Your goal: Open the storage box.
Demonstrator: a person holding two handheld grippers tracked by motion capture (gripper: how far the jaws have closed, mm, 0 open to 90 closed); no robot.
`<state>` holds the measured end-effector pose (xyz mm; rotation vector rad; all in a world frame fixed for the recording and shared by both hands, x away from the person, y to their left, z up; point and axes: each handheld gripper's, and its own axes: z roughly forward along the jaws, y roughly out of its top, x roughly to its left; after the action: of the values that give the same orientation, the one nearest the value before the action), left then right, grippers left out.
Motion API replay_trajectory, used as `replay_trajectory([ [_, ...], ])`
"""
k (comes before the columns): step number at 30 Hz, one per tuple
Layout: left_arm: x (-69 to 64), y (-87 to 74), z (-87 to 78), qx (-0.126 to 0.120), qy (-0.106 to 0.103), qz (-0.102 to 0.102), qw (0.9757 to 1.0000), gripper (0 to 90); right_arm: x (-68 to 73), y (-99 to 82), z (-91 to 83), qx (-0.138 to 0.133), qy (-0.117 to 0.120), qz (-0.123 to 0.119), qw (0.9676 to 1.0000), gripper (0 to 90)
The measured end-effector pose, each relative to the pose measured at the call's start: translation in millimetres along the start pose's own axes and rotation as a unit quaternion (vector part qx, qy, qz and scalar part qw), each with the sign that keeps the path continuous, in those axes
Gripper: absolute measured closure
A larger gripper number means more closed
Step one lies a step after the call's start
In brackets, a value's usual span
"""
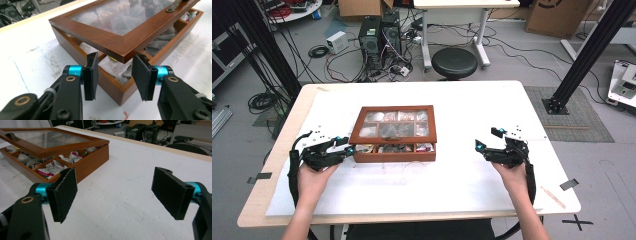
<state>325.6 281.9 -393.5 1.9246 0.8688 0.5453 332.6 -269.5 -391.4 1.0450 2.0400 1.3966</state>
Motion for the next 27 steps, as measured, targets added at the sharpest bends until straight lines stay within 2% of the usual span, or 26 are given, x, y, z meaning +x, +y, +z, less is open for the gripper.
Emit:
replay_trajectory([
  [2, -0.1, 0.8, -0.2, -0.002, 0.005, 0.0, 1.0, 53.7, 0.5, 0.1, -0.1, 0.001, 0.001, 0.001, 1.0, 21.1],
  [9, -1.1, 7.4, -2.7, -0.025, 0.023, 0.007, 0.9994, 53.2, 0.9, 0.2, 0.5, 0.0, 0.0, -0.001, 1.0, 21.1],
  [13, -0.1, 12.9, -2.9, -0.035, 0.026, 0.007, 0.999, 53.2, 1.3, 0.2, 0.4, -0.002, 0.0, 0.0, 1.0, 21.1],
  [27, 5.9, 30.8, -5.3, -0.034, 0.027, 0.002, 0.9991, 51.4, 1.1, 0.5, 0.0, -0.004, -0.002, 0.003, 1.0, 21.1],
])
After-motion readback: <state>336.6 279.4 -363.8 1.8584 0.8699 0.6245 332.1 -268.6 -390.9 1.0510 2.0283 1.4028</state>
